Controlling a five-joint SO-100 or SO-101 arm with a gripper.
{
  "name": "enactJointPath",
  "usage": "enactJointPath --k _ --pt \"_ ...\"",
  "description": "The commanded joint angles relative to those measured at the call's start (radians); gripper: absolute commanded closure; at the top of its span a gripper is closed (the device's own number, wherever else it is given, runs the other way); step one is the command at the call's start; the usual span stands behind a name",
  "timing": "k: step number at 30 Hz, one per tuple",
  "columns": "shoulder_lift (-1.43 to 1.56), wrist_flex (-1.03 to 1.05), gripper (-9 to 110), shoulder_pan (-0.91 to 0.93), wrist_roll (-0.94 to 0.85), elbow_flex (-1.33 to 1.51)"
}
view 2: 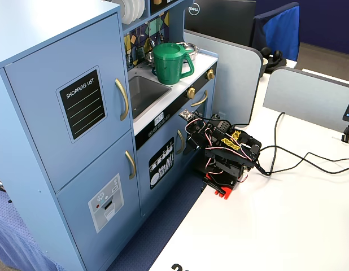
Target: Open the left cabinet door
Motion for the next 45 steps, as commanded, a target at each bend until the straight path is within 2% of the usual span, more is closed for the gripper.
enactJointPath --k 1,5,13,18,24,29,36,45 --pt "-0.008 -0.044 93 0.015 -0.029 0.075" --pt "-0.015 -0.166 91 -0.02 -0.044 -0.021" --pt "-0.176 -0.295 91 -0.109 -0.048 -0.44" --pt "-0.195 -0.503 92 -0.178 -0.173 -0.569" --pt "-0.242 -0.842 92 -0.295 -0.439 -0.569" --pt "-0.331 -0.907 92 -0.41 -0.414 -0.669" --pt "-0.505 -0.836 93 -0.482 -0.267 -0.893" --pt "-0.541 -1.005 90 -0.612 -0.469 -0.822"
